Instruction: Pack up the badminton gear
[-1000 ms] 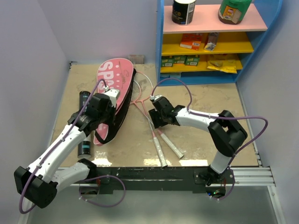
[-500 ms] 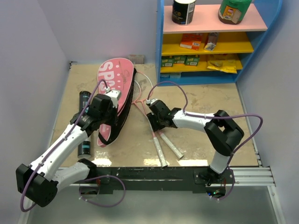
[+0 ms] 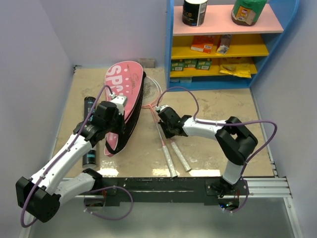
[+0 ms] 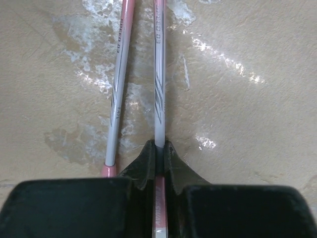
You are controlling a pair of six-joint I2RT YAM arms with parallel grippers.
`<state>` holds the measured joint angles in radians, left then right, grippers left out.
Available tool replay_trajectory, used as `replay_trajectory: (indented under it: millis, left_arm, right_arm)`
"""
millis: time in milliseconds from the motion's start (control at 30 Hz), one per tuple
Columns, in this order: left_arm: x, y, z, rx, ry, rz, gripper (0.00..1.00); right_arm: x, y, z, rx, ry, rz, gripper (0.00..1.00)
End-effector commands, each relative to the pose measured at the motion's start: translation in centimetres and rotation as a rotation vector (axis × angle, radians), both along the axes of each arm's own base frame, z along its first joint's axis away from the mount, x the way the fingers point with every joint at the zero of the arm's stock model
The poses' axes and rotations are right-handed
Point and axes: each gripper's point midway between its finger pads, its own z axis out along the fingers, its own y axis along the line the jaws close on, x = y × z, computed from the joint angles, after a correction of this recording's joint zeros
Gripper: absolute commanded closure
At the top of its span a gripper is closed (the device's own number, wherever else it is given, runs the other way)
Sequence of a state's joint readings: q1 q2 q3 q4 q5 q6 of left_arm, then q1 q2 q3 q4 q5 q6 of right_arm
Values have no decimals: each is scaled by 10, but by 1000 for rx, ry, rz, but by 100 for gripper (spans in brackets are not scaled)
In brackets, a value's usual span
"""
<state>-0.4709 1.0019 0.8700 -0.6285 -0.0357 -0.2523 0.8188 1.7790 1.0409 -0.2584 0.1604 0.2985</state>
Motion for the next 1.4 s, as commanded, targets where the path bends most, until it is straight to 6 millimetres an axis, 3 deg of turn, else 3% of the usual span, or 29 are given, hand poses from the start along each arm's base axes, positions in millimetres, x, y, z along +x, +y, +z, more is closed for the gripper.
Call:
replay_trajectory:
  millis: [0, 200, 400, 600, 800, 1033, 1367]
  left_arm:
    - [13, -2, 20, -39, -84, 32, 100]
    - [23, 16, 37, 1, -157, 124, 100]
    - [32, 34, 40, 37, -217, 236, 100]
    - [42, 31, 36, 27, -245, 270, 100]
    - [57, 25, 39, 24, -286, 292, 100]
    - [67, 21, 36, 35, -289, 290, 100]
    - [55, 21, 39, -27, -314, 301, 100]
  right_arm:
    - [-1, -5, 15, 7, -21, -23, 100]
    - [-17, -12, 49, 51, -35, -50, 100]
    - [-55, -28, 86, 52, -44, -89, 100]
    - [-81, -58, 121, 85, -58, -146, 100]
    - [-94, -84, 140, 83, -70, -202, 100]
    - [-107, -91, 176, 180, -88, -198, 100]
    - [-119, -78, 178, 225, -55, -139, 100]
